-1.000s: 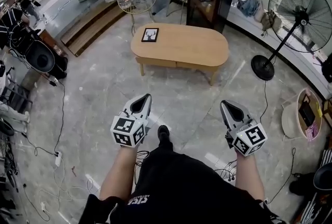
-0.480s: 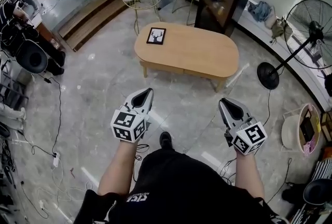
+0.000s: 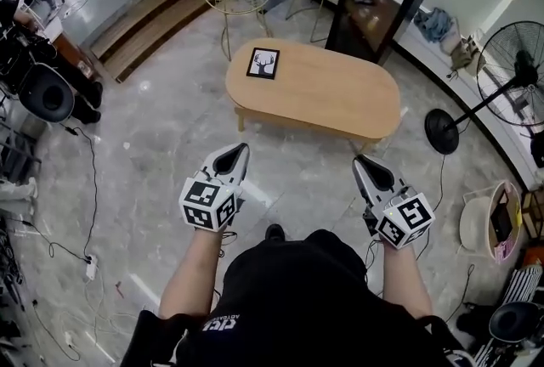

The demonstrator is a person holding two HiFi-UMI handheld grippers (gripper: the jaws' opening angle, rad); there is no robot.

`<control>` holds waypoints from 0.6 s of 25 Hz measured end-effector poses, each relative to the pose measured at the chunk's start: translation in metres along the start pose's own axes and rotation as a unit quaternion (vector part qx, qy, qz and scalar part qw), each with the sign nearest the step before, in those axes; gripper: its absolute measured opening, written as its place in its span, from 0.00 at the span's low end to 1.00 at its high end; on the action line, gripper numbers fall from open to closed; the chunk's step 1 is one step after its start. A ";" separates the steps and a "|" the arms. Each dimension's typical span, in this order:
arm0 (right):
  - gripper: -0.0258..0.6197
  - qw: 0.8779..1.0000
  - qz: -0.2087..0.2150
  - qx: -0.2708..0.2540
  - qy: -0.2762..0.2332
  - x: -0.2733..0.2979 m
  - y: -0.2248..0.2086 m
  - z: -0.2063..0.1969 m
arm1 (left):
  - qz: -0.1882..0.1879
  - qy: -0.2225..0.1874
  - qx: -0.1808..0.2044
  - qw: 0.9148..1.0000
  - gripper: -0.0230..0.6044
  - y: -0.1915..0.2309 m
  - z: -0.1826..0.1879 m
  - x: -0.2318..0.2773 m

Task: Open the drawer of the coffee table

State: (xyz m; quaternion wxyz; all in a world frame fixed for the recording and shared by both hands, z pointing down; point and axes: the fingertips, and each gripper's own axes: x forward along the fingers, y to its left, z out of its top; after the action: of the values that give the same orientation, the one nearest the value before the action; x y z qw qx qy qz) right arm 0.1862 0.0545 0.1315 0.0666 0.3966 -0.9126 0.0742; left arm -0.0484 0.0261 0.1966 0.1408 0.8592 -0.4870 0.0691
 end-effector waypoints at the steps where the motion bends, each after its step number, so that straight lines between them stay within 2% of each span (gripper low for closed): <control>1: 0.10 1.000 0.001 0.003 0.001 0.005 -0.003 0.000 | 0.000 -0.002 -0.005 1.000 0.05 0.004 0.001 0.001; 6: 0.10 1.000 0.015 0.010 0.004 0.043 -0.025 -0.002 | 0.019 0.009 -0.016 1.000 0.05 0.032 -0.004 0.022; 10: 0.10 0.999 0.026 0.022 0.002 0.087 -0.061 -0.009 | 0.035 0.023 -0.011 0.999 0.05 0.057 0.000 0.058; 15: 0.10 0.999 0.040 0.022 -0.004 0.141 -0.123 0.004 | 0.054 0.040 0.007 0.998 0.05 0.082 0.033 0.117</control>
State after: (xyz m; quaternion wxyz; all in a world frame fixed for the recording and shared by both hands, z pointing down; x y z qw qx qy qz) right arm 0.1807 -0.1294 0.1629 0.0511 0.3614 -0.9262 0.0949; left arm -0.0587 -0.1191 0.2095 0.1500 0.8294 -0.5259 0.1146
